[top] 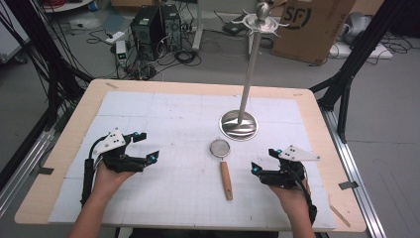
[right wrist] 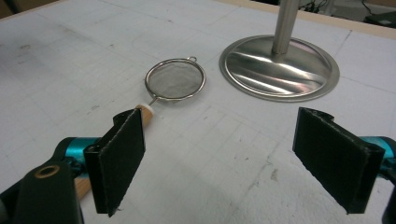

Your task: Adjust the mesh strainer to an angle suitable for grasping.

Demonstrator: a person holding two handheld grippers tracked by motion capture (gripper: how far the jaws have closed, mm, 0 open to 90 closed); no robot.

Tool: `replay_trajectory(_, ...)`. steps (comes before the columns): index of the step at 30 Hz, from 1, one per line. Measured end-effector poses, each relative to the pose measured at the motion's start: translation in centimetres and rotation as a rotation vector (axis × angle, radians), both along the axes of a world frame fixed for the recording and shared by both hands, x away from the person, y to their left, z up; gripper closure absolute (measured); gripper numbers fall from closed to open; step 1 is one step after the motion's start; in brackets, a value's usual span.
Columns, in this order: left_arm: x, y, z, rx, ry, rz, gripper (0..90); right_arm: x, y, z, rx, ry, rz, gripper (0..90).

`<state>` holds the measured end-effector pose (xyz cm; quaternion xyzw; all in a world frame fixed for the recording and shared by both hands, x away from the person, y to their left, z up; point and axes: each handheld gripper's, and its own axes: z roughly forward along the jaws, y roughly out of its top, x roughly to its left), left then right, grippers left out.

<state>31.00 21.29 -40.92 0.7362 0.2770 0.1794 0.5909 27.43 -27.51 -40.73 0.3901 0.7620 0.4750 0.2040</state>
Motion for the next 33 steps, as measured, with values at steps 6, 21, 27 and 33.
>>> replay_trajectory(6, 0.0, -0.1, 0.0, 0.005, -0.008, 0.000, 16.3, 0.0, 0.7, 0.1, -0.009, 0.015, 0.007, 16.0)
replay_trajectory(21, 0.1, -0.2, -0.1, 0.000, -0.008, -0.007, 16.3, 1.5, 4.5, 0.7, -0.078, 0.029, 0.093, 19.7)
replay_trajectory(27, 0.0, -0.3, 0.0, 0.002, -0.022, -0.012, 16.4, 2.1, 6.0, 0.5, -0.106, 0.057, 0.092, 23.0)
replay_trajectory(33, 0.1, -0.4, -0.2, 0.007, -0.010, -0.014, 16.5, 2.4, 7.6, -0.2, -0.125, 0.122, 0.128, 27.3)
